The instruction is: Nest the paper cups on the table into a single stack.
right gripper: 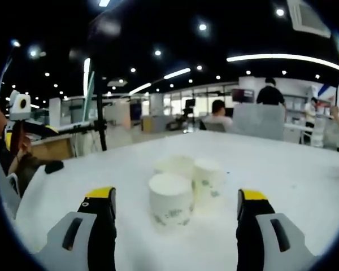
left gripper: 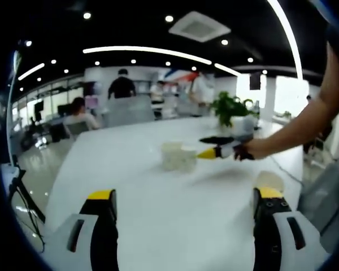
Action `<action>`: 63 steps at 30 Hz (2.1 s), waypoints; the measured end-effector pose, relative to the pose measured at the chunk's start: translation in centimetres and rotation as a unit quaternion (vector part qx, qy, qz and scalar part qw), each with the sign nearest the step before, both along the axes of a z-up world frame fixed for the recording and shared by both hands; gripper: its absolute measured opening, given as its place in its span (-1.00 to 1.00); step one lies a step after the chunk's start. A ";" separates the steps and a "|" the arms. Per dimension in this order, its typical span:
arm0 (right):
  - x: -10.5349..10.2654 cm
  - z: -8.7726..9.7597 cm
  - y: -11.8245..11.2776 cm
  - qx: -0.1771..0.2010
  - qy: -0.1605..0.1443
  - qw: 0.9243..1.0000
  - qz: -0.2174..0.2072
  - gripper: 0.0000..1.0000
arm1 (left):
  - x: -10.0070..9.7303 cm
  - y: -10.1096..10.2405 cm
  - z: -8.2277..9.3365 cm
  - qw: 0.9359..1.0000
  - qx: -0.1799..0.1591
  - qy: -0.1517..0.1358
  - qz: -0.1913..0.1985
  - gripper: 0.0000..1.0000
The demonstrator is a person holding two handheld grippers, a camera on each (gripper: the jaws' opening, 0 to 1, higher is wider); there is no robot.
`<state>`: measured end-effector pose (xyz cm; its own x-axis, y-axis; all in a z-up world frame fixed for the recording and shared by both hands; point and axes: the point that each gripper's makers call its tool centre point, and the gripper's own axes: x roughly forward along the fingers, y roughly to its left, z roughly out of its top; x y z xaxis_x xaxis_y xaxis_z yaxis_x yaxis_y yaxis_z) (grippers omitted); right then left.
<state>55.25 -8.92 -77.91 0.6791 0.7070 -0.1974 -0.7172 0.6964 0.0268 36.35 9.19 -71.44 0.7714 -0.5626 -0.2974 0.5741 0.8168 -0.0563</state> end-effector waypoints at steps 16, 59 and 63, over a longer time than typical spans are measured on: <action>0.8 -3.6 2.9 -0.041 0.040 0.998 0.013 0.16 | -1.3 -0.6 -0.2 1.000 -0.006 0.008 0.006 0.97; 0.7 0.5 0.4 -0.042 0.067 0.997 0.001 -0.25 | -0.1 0.1 0.4 1.000 0.018 -0.006 0.009 0.96; 0.9 1.7 0.4 -0.050 0.060 0.997 0.010 -0.25 | -0.1 -0.1 0.5 1.000 0.019 0.000 0.007 0.96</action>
